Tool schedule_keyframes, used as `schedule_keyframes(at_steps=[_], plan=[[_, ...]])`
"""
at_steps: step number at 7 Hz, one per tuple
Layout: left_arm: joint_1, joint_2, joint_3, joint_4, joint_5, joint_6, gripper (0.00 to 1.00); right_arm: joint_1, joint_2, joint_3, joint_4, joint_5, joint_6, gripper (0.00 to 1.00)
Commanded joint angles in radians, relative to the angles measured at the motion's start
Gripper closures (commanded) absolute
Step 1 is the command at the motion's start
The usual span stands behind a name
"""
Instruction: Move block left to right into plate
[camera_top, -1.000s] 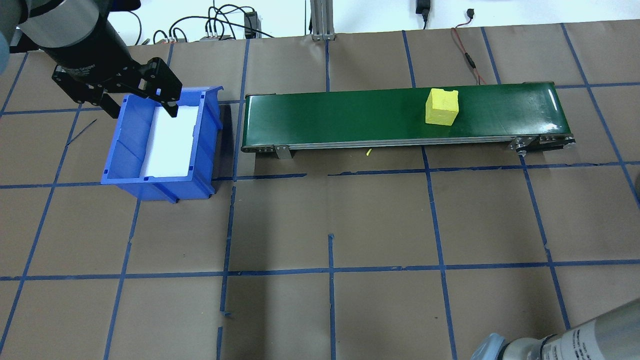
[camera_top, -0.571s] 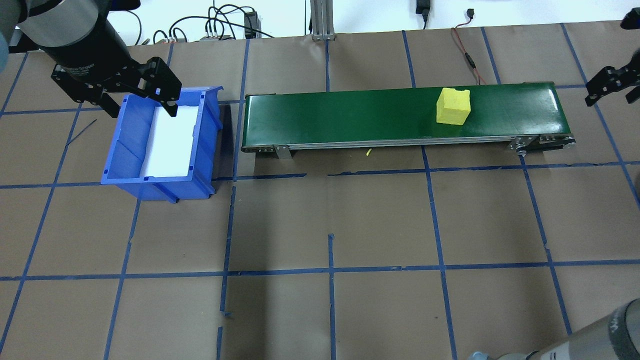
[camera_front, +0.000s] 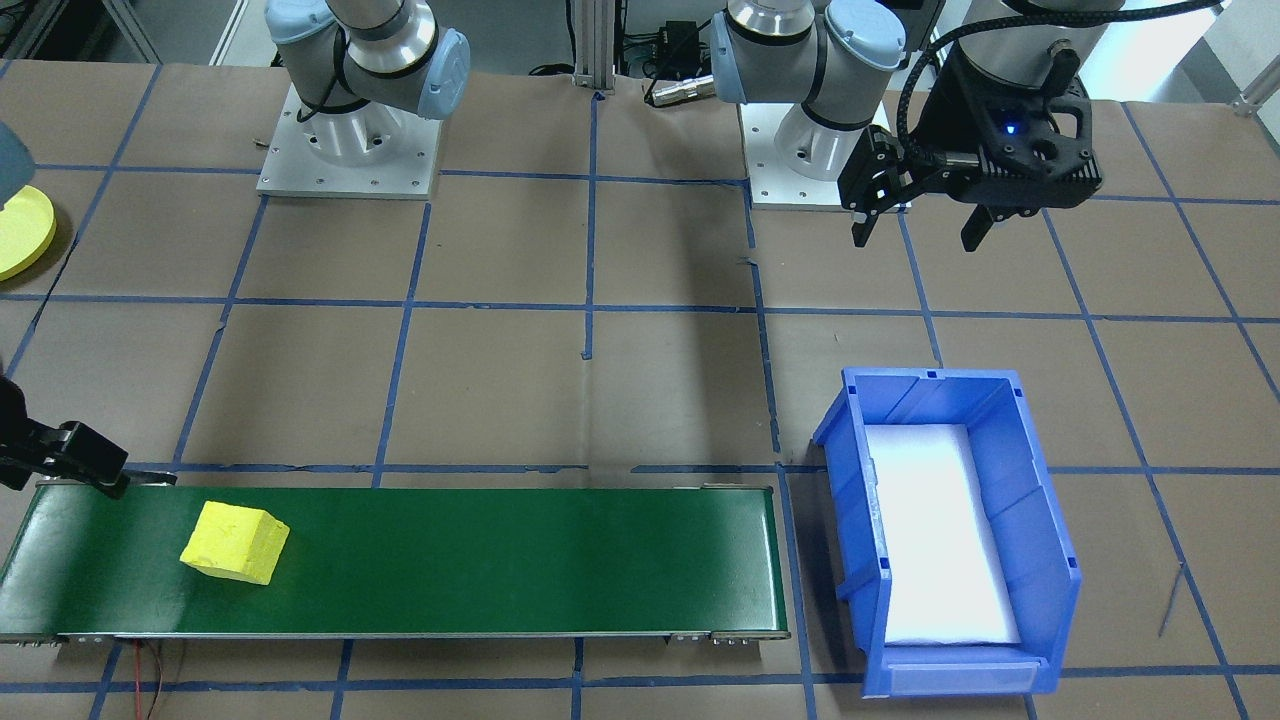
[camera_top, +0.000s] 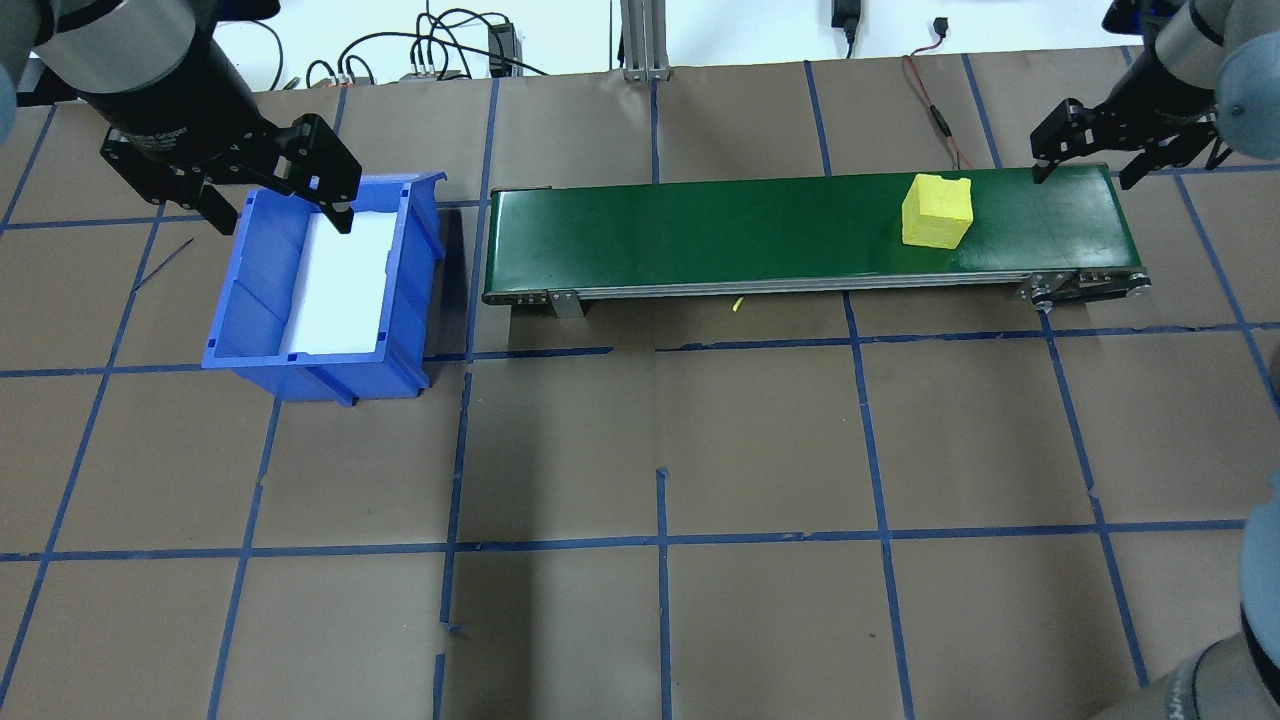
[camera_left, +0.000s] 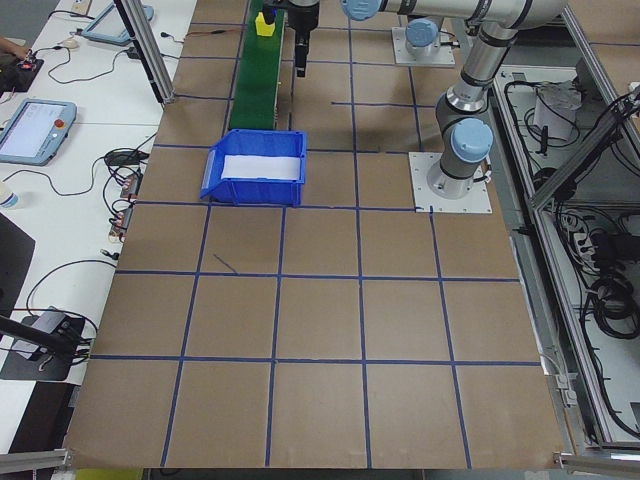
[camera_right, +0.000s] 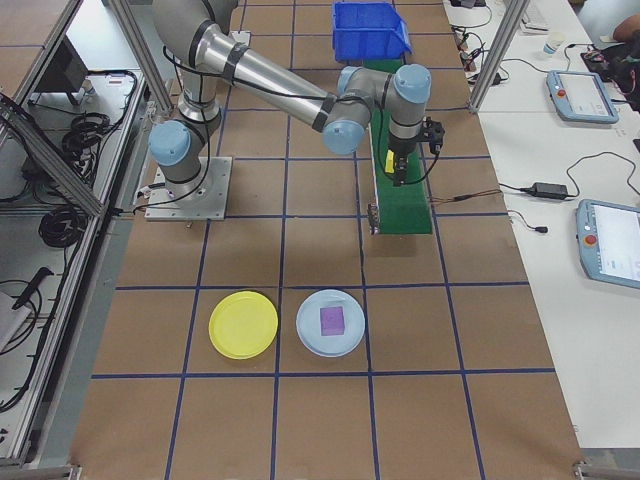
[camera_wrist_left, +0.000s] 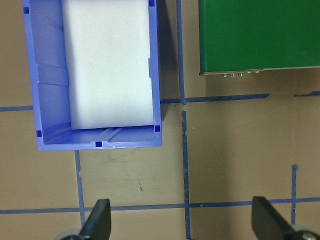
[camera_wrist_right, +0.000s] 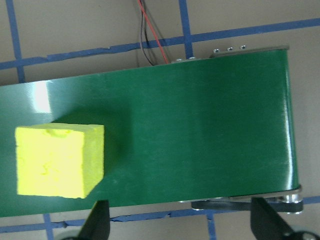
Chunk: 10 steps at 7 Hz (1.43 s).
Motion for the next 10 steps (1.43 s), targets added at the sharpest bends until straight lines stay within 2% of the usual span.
schedule_keyframes(at_steps=[1,3,4,7,9,10], plan=[[0.000,0.006,-0.005,0.000,0.000,0.000,0.00,0.012,0.044,-0.002,-0.007,0.073,0.024,0.02],[0.001,0.008,-0.006,0.000,0.000,0.000,0.00,0.010,0.087,-0.026,-0.016,0.173,0.005,0.03],[0.002,0.008,-0.006,0.000,0.000,0.000,0.00,0.009,0.108,-0.040,-0.018,0.197,-0.006,0.03],[0.002,0.009,-0.006,0.000,0.000,0.000,0.00,0.001,0.147,-0.022,-0.018,0.196,-0.092,0.04],[0.002,0.009,-0.006,0.000,0.000,0.000,0.00,0.000,0.147,-0.013,-0.018,0.175,-0.084,0.06],[0.002,0.009,-0.006,0.000,0.000,0.000,0.00,0.000,0.145,-0.013,-0.018,0.132,-0.083,0.18]])
